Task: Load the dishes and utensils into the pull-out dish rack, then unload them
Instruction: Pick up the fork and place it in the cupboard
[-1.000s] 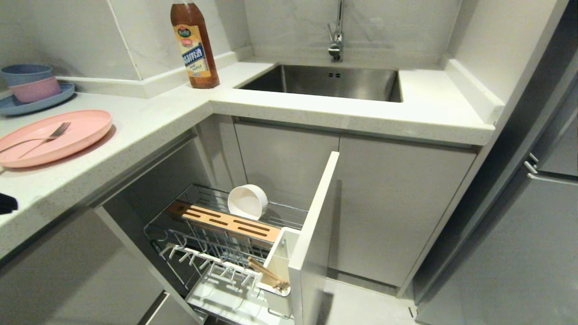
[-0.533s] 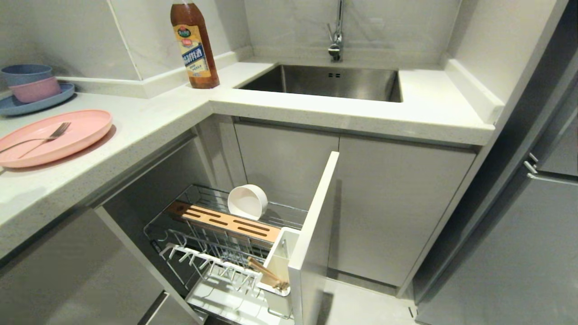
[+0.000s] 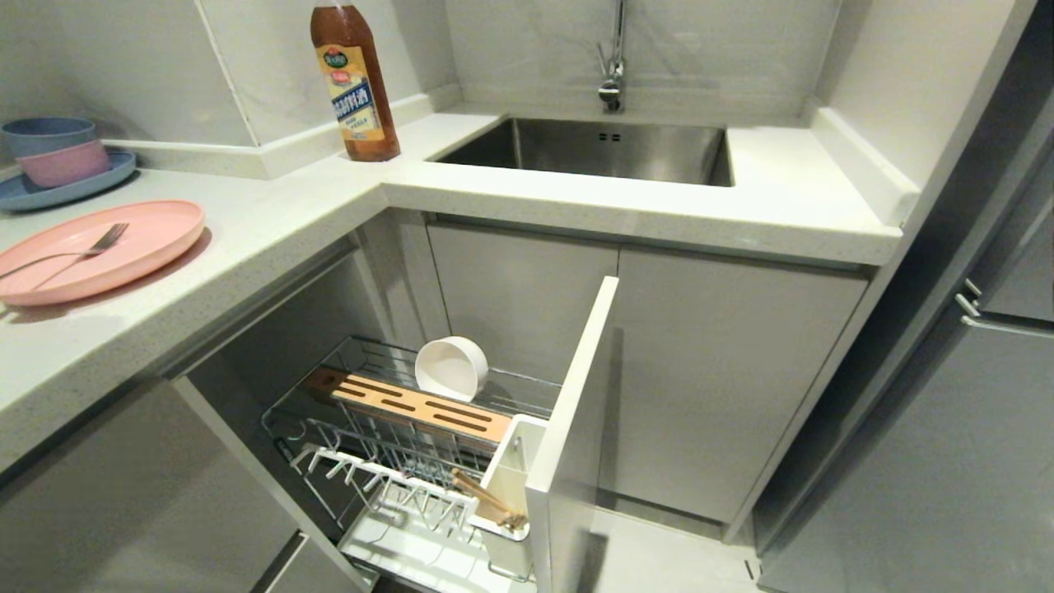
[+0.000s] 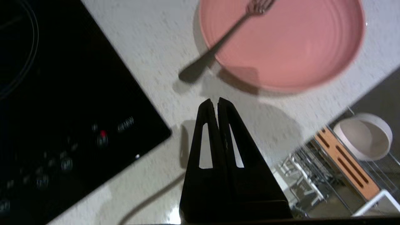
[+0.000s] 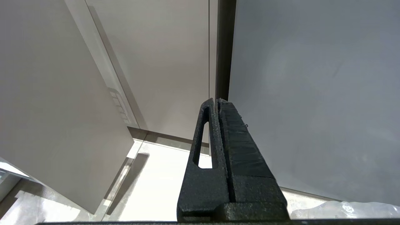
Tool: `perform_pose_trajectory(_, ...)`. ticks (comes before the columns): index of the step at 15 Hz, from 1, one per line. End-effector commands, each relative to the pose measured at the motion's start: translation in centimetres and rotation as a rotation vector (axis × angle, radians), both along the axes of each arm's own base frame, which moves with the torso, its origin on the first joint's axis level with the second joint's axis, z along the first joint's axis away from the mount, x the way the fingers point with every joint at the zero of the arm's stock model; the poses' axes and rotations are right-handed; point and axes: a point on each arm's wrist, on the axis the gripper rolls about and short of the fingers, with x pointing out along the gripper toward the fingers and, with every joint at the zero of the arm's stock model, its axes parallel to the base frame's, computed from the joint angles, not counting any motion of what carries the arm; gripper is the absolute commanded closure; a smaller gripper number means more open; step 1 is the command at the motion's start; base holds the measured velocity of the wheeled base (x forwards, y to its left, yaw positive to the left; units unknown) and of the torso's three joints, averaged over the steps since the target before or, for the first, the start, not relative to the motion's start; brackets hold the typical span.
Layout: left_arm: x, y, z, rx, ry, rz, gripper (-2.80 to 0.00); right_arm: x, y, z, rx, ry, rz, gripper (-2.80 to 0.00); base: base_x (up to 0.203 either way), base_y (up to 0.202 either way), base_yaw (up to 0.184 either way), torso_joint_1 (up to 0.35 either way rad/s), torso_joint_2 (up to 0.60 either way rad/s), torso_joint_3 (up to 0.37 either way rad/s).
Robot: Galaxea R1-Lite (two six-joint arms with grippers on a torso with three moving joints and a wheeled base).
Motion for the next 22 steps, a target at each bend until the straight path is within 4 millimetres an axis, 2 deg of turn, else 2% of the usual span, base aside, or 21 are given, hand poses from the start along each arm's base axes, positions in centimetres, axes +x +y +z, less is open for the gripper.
perform_pose_trajectory(1,1.9,2.1,-0.7,-0.027,0.025,0.006,0.00,0.0,0.0,0.0,0.001,0.002,0.002,0.00,0.000,0.000,0.000,0.000,0.00,0.000)
perform_pose_trajectory(4,3.0,3.9,-1.4,-0.051,0.036,-0.090,0.00,0.0,0.0,-0.1,0.000,0.002,0.001,0.00,0.000,0.000,0.000,0.000,0.00,0.000)
perform_pose_trajectory(10,3.7,6.9,-2.3,-0.043,0.056,-0.189,0.00,0.0,0.0,-0.1,0.000,0.002,0.001,0.00,0.000,0.000,0.000,0.000,0.00,0.000)
perform_pose_trajectory(16,4.2,9.7,-3.3,-0.017,0.050,-0.368,0.00,0.0,0.0,-0.1,0.000,0.002,0.001,0.00,0.000,0.000,0.000,0.000,0.00,0.000)
perform_pose_trajectory(22,4.9,11.3,-4.6,0.034,0.114,-0.453,0.00,0.0,0.0,-0.1,0.000,0.003,0.001,0.00,0.000,0.000,0.000,0.000,0.00,0.000)
